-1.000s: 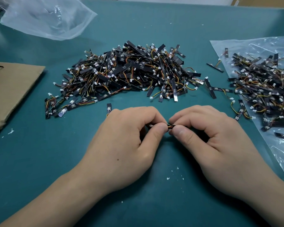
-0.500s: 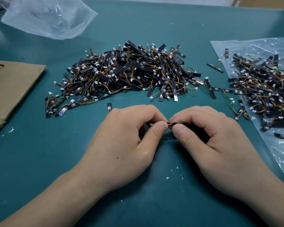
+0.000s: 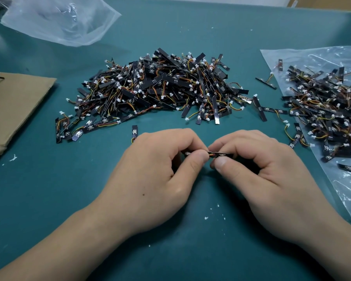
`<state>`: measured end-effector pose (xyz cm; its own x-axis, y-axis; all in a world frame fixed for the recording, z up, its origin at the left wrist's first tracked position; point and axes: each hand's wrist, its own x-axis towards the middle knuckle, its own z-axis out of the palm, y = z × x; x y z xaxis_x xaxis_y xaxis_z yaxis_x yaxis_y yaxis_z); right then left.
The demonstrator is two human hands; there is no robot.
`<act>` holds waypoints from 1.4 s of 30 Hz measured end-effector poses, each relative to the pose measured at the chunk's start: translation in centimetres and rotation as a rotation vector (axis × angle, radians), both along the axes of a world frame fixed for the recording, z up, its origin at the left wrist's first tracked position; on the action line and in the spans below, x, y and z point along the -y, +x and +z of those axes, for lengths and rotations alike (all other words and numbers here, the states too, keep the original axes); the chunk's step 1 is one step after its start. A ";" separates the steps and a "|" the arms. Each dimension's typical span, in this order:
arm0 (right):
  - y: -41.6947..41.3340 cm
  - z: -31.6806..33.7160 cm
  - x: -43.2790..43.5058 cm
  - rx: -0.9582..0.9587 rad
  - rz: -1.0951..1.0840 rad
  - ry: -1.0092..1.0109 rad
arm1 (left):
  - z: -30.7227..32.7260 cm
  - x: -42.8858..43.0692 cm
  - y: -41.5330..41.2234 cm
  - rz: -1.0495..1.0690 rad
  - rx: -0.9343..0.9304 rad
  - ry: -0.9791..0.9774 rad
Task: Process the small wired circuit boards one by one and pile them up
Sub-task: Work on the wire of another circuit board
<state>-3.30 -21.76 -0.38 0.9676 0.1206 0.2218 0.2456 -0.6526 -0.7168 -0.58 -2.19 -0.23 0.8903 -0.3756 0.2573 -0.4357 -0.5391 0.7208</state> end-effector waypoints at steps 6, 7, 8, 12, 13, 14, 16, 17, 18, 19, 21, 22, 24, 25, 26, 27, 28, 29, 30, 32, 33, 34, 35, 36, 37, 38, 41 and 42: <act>0.0 0.0 0.0 0.006 0.003 0.005 | 0.0 0.0 0.0 -0.031 -0.033 -0.047; 0.0 0.0 0.0 0.006 0.003 -0.001 | 0.0 0.0 -0.1 -0.037 -0.033 -0.044; 0.1 0.0 0.0 0.004 0.003 -0.002 | 0.1 0.0 -0.1 -0.040 -0.038 -0.042; 0.0 0.1 -0.1 -0.004 0.013 0.013 | 0.1 -0.1 -0.2 -0.050 -0.056 -0.033; 0.0 0.1 -0.1 -0.004 0.017 0.023 | 0.1 -0.1 -0.2 -0.052 -0.052 -0.028; -0.1 0.1 -0.1 -0.002 0.018 0.033 | 0.1 -0.1 -0.2 -0.054 -0.048 -0.023; -0.1 0.1 -0.1 0.006 0.018 0.038 | 0.1 -0.1 -0.2 -0.062 -0.046 -0.012; -0.1 0.1 -0.2 0.007 0.019 0.035 | 0.1 -0.1 -0.2 -0.067 -0.045 -0.006; -0.1 0.1 -0.2 0.004 0.019 0.033 | 0.1 -0.1 -0.1 -0.071 -0.042 0.001; -0.2 0.2 -0.2 0.002 0.019 0.030 | 0.1 -0.1 -0.1 -0.074 -0.038 0.008; -0.2 0.1 -0.1 0.006 0.019 0.017 | 0.1 -0.1 -0.1 -0.072 -0.027 0.020; -0.2 0.1 -0.1 0.010 0.019 0.008 | 0.2 -0.1 -0.1 -0.069 -0.021 0.025; -0.2 0.1 -0.1 0.020 0.023 -0.013 | 0.2 -0.1 -0.1 -0.060 -0.015 0.031; -0.2 0.1 -0.1 0.025 0.025 -0.025 | 0.2 -0.1 -0.1 -0.056 -0.016 0.029; -0.1 0.1 -0.1 0.027 0.027 -0.034 | 0.2 -0.1 -0.1 -0.055 -0.020 0.026; -0.1 0.1 -0.1 0.027 0.030 -0.040 | 0.2 -0.1 -0.1 -0.055 -0.023 0.021; -0.1 0.1 -0.1 0.026 0.033 -0.043 | 0.2 -0.1 -0.1 -0.057 -0.025 0.016; -0.1 0.1 -0.1 0.023 0.035 -0.045 | 0.2 -0.1 -0.1 -0.058 -0.028 0.012; -0.1 0.1 -0.1 0.018 0.036 -0.046 | 0.2 0.0 -0.1 -0.058 -0.035 0.009; -0.1 0.1 -0.1 0.007 0.040 -0.047 | 0.2 0.0 -0.1 -0.051 -0.046 0.009; -0.1 0.1 -0.1 0.003 0.041 -0.049 | 0.1 0.0 -0.1 -0.046 -0.045 0.015; -0.2 0.1 -0.1 0.002 0.042 -0.055 | 0.1 0.0 -0.1 -0.043 -0.042 0.021; -0.2 0.1 -0.1 0.001 0.042 -0.063 | 0.1 0.0 -0.1 -0.041 -0.041 0.026; -0.2 0.2 -0.1 0.001 0.042 -0.070 | 0.1 0.0 -0.1 -0.040 -0.041 0.030; -0.2 0.2 -0.1 0.000 0.043 -0.076 | 0.1 0.0 -0.1 -0.038 -0.039 0.033; -0.3 0.2 -0.1 -0.002 0.044 -0.079 | 0.1 0.0 -0.1 -0.035 -0.036 0.036; -0.3 0.2 -0.2 -0.004 0.045 -0.087 | 0.1 0.0 -0.1 -0.030 -0.025 0.046; -0.3 0.2 -0.2 -0.003 0.044 -0.086 | 0.1 0.0 -0.1 -0.032 -0.021 0.050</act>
<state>-3.57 -21.56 -0.15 0.9617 0.1811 0.2057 0.2729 -0.7006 -0.6592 -0.67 -2.23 -0.14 0.8827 -0.4156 0.2193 -0.4385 -0.5609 0.7022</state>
